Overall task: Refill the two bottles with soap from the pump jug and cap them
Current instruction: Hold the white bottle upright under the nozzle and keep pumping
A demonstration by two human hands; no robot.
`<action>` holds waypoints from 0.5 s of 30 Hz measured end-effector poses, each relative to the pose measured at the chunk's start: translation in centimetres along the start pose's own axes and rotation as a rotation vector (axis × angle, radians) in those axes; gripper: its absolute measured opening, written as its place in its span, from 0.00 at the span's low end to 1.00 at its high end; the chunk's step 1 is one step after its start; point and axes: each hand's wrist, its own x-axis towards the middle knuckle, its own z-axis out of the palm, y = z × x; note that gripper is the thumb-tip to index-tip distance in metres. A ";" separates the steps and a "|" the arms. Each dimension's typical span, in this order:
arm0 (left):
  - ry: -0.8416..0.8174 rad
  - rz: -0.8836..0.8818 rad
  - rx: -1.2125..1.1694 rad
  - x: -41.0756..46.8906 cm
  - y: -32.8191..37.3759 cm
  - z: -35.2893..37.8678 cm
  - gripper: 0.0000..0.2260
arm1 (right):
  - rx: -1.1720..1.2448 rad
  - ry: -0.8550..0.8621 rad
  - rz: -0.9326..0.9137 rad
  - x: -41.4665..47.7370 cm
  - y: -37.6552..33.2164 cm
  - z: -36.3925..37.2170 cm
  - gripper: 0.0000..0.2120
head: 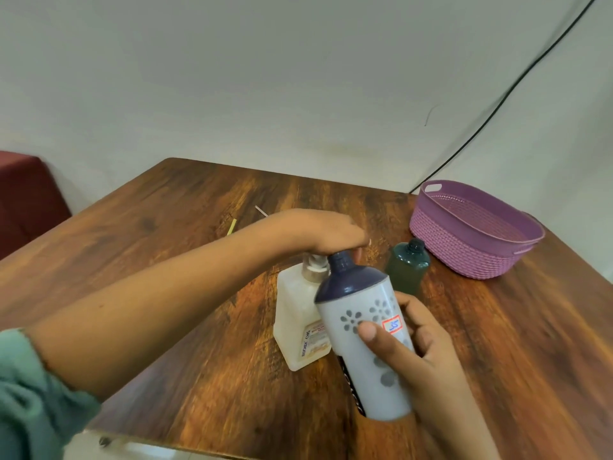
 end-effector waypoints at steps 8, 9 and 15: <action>0.146 0.011 0.064 0.4 0.1 -1.2 0.20 | 0.013 -0.011 -0.034 0.3 -0.7 -0.2 0.24; 0.131 0.013 0.016 0.5 0.0 -0.9 0.21 | 0.017 -0.014 -0.034 0.3 -0.7 -0.2 0.24; 0.054 0.014 -0.070 0.3 -0.5 0.3 0.17 | 0.031 -0.018 -0.011 0.3 0.0 -0.2 0.24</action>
